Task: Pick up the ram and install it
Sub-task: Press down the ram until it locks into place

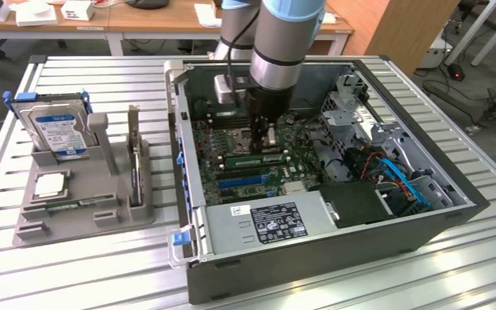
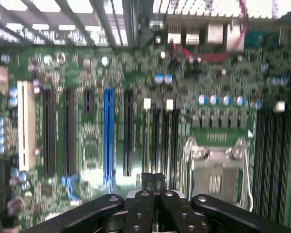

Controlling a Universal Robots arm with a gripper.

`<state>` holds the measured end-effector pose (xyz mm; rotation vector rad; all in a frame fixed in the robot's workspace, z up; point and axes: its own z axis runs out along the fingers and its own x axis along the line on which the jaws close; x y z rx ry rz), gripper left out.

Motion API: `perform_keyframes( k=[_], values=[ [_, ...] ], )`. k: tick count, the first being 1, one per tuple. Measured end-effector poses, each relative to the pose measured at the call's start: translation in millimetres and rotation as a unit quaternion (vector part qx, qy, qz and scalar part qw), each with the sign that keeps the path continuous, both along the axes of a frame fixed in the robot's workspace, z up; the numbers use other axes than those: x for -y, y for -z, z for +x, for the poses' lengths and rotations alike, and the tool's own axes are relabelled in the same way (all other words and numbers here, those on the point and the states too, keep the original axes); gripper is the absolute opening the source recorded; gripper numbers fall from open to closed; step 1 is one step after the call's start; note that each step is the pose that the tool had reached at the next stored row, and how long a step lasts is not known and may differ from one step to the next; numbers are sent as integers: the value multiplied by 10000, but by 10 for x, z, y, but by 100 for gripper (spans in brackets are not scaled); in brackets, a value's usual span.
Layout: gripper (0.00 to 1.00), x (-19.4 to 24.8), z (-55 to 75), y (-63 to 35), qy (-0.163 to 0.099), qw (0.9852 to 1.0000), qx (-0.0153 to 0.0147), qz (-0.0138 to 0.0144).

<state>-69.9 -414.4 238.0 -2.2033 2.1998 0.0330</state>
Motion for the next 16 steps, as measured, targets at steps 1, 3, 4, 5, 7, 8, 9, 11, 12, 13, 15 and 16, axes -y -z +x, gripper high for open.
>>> perform_keyframes(
  k=[1, 3, 4, 5, 7, 8, 9, 11, 12, 13, 15, 16],
  values=[
    [9, 0, -43, 0, 0, 10000, 4, 0],
    [9, 0, -120, 0, 0, 10000, 10, 0],
    [9, 0, -157, 0, 0, 10000, 14, 0],
    [9, 0, -193, 0, 0, 10000, 16, 0],
    [9, 0, -260, 0, 1, 10000, 22, 0],
    [9, 0, -294, 0, 1, 10000, 24, 0],
    [9, 0, -322, 0, 1, 10000, 27, 0],
    [9, 0, -360, 0, 2, 10000, 30, 0],
    [9, -1, -364, 0, 2, 10000, 30, 0],
    [9, -1, -365, 0, 1, 10000, 31, 0],
    [9, 0, -366, 0, 0, 10000, 30, 0],
    [9, 0, -366, 0, 1, 10000, 30, 0]
  ],
)
